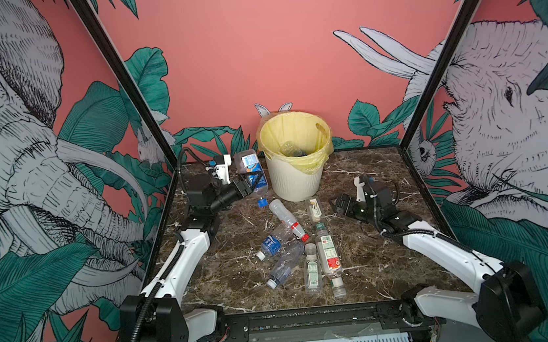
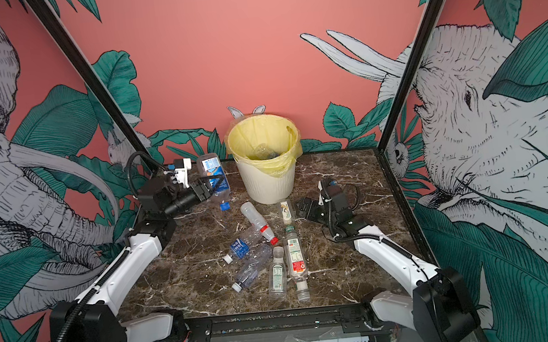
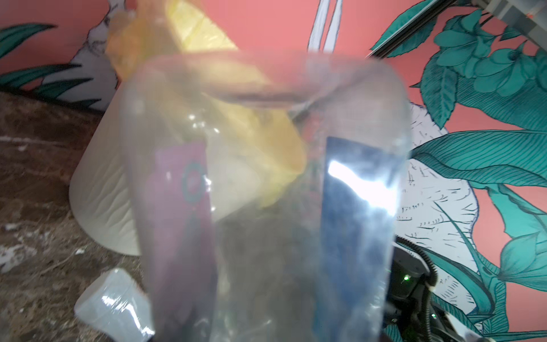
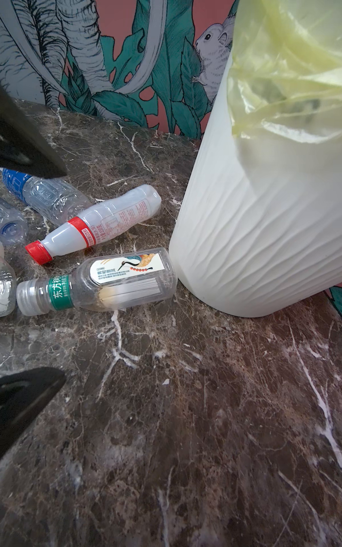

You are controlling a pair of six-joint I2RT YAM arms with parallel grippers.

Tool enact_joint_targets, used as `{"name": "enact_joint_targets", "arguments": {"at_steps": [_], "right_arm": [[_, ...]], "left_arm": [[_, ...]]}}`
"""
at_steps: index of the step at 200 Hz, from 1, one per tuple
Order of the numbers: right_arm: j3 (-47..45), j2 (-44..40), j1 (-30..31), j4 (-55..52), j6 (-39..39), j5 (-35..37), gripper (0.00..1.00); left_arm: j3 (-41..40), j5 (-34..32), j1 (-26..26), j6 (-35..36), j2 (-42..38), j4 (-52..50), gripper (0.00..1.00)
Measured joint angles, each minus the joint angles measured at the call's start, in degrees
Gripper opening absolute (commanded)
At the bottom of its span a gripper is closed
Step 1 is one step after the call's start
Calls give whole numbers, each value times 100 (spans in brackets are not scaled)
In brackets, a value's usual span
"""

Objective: Throw the plastic bottles in the bin
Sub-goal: Throw the plastic bottle into the trash bin.

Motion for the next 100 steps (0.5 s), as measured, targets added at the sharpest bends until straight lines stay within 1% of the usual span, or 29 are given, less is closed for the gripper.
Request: {"name": "enact_joint_targets", "arguments": {"at_steps": [11,24,36,47,55,63,67,70,80,87,100], "right_arm": [[0,-4,0,-4,0,0,99],[0,-7,0,-2,0,0,99],[0,-9,0,-2,0,0,99],[-7,-13,0,2,7,0,99],[-15,-17,0,0,20,0,99],[-20,-22,0,-2,28,0,99],[-22,-26,0,-4,39,0,99],[-22,-28,0,-4,42,0,99],[-20,-66,0,-17,59,2,99],[-22,-111,0,-44,66,9,99],[-22,-236,0,-122,59,44,99]], "left_arm": [[636,-63,-48,149,195,-334,56],[1600,-192,-164,341,581,-833,59],[2686,-352,-367,549,1108,-1394,62],[3807,-540,-601,704,1744,-1902,66],[4688,-645,-769,787,2260,-2247,73],[5565,-702,-905,841,2815,-2516,83],[6013,-721,-957,881,3134,-2664,95],[6277,-726,-990,870,3309,-2732,99],[7101,-726,-1084,911,3930,-3093,99],[7473,-761,-1113,938,4247,-3353,99],[7707,-804,-1069,964,4564,-3751,99]]}}
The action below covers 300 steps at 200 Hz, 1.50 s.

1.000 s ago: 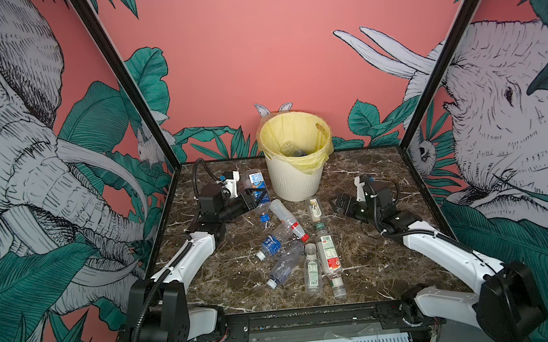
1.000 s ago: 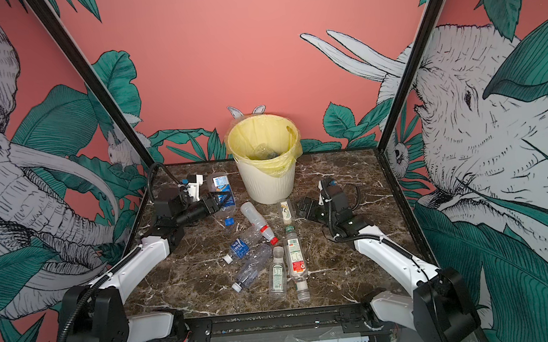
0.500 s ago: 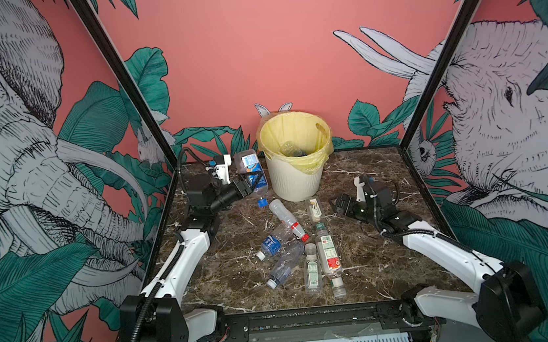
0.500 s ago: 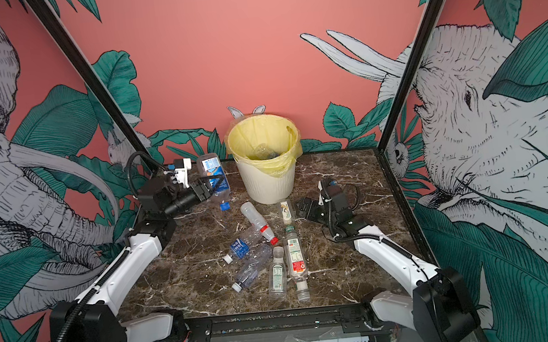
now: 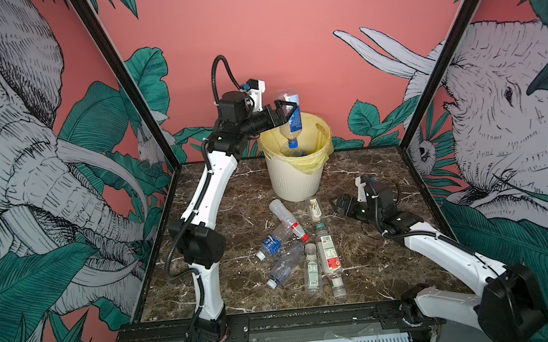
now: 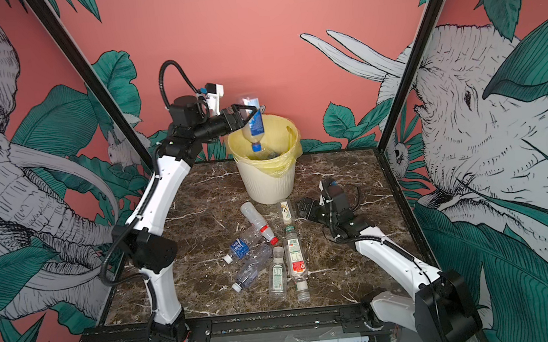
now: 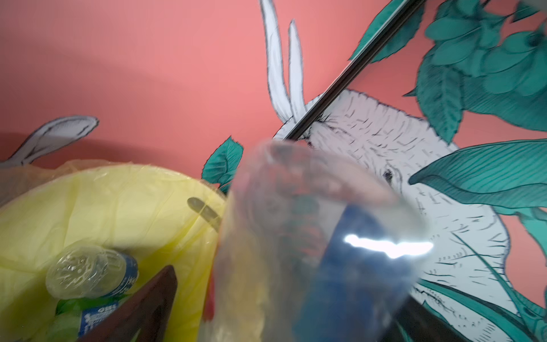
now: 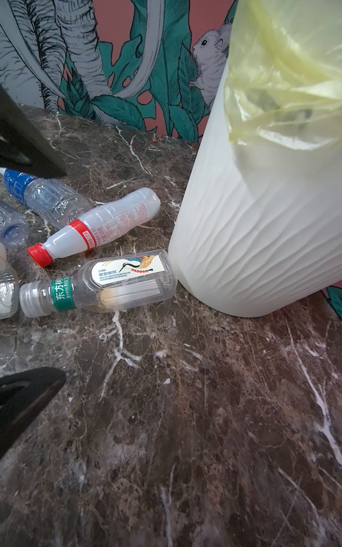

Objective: Throw the plastic bottles in the bin
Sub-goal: Throw the plastic bottle into the trash bin, then pick up the plastic bottle from the bottom-center of the table.

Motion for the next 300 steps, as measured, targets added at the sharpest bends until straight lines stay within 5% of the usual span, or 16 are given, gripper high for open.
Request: {"name": "enact_joint_targets", "arguments": {"at_steps": [39,126,179,300], "right_arm": [[2,-501,0,-442,-190,275,99],[2,-529,0,-1263,-439,811,99],[7,-385,0,-1464,-520,787,99],[7,-433,0,-1832,-584,721,99]], "left_arm": [[-282,-98,455,76,-249,-739,99],[-2909,-264,739,804,-3348,-564,99],[-4468,-610,804,1121,-3526,-643,99],[-5958,-855,804,1193,-4271,-348,99]]}}
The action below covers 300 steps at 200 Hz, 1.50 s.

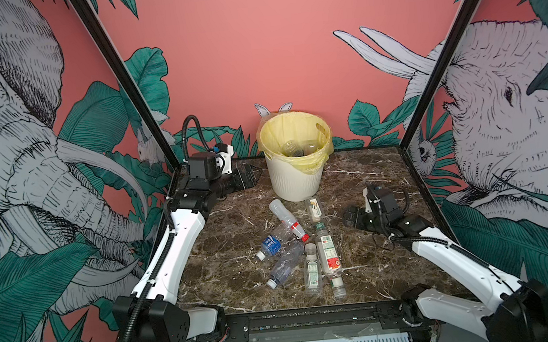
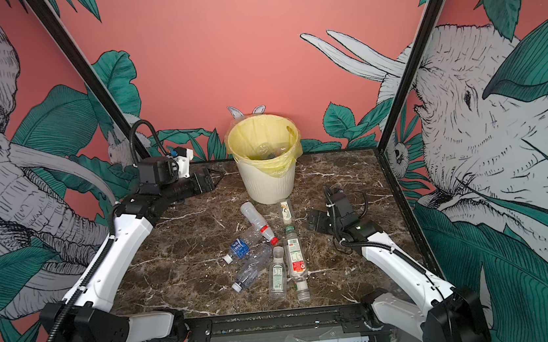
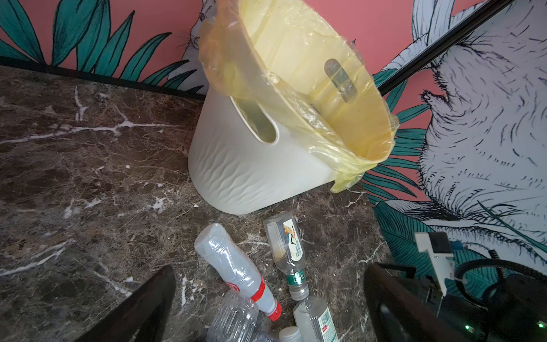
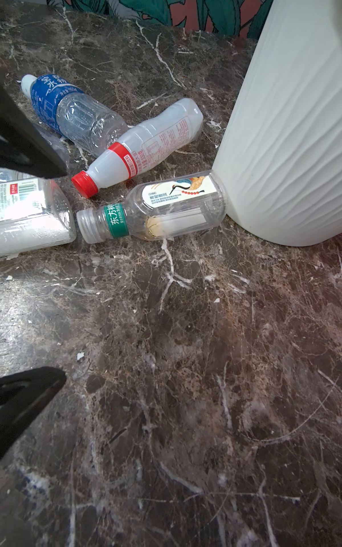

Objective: Throw the plastic bottles in the bin
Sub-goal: Pick up the plastic bottle from the bottom-center of the table.

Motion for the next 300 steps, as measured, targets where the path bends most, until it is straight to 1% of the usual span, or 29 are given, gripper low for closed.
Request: {"name": "enact_joint_targets", "arguments": {"at_steps": [53,86,144,300], "right_arm": [[0,-11,9,-31,-59,-337,99],[-4,-13,79,-28,-66,-428,99],[-203,-13,389,15,-37,-450,99],[-562,195,1185,581,348,-343,99]], "left_arm": [[-498,-155,0,15,-273,-4,99],[-702,-245,0,42,-420,-31,99],[-1117,-363,0,44,-531,-44,99],[-1825,-533,0,2,-542,-20,99]]}}
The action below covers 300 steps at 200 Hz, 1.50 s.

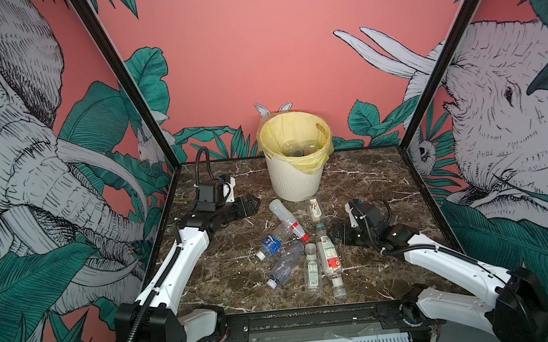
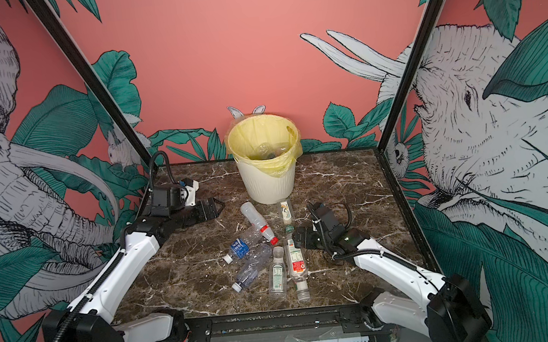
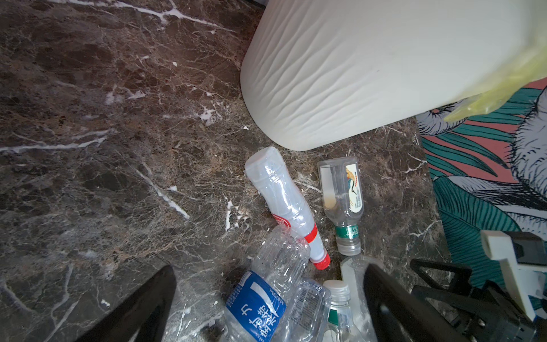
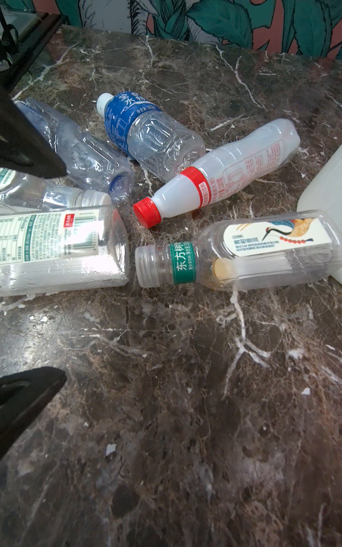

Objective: Throw the plastic bottles in the bin
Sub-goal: Pick up the plastic bottle from the bottom-center of the table.

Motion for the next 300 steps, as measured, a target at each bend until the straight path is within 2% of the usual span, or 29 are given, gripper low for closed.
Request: {"name": "enact_joint_targets", "arguments": {"at_steps": [83,160,300], "right_arm": [[0,444,511,245,175,59,98],[195,896,994,96,164,514,96],[262,1414,1073,-35,365,883,75]], "left_arm": [[-232,-63,2,20,0,28,99],[-339,-149,15,103,-2,22,99],[-452,-337,28,203,-9,24,99]]}}
